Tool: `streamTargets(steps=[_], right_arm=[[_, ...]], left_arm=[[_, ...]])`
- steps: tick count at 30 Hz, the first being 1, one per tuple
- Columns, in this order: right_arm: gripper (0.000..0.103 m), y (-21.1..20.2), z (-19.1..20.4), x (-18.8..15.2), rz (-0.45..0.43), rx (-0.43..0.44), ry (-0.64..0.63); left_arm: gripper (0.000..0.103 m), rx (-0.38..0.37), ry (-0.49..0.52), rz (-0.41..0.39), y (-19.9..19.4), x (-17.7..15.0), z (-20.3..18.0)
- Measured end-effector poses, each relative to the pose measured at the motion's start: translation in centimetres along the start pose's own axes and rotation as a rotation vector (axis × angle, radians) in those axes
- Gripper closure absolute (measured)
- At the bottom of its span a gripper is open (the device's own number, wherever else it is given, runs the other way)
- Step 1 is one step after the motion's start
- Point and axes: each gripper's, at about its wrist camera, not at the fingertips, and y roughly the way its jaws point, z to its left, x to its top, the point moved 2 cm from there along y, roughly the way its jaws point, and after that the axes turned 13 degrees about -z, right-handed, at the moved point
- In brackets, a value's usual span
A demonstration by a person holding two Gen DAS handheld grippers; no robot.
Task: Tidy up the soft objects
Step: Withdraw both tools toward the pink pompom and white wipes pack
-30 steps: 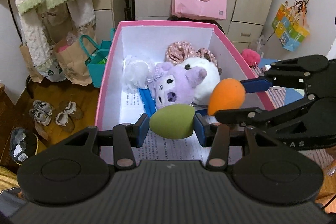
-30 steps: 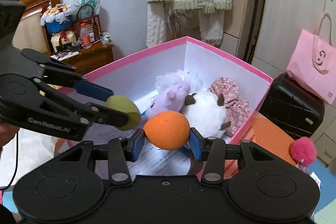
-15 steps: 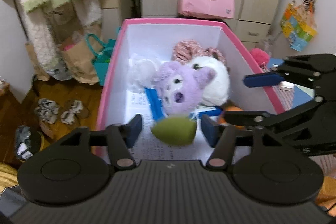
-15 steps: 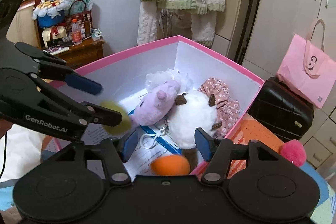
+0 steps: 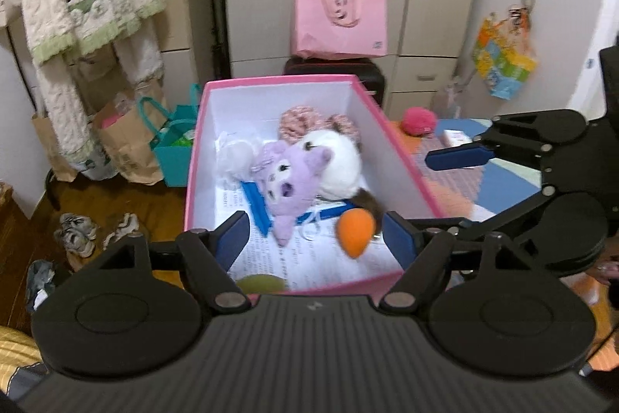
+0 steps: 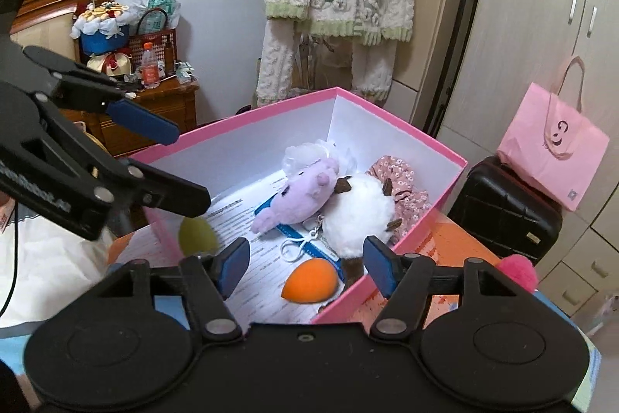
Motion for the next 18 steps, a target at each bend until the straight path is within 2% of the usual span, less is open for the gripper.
streamTargets(steps=[12,18], right_arm=[[0.03,-6.6,0.2,-0.6,-0.011,-0.012,-0.014],[0.029,-9.3,-0.2,-1.2,-0.021,-0.038,-0.026]], left_arm=[[0.025,-0.107,0.082,0.004,-4.8,1.0,-4.1],[0.024,-0.126,0.11,0.003,-5.9,0.6,-6.4]])
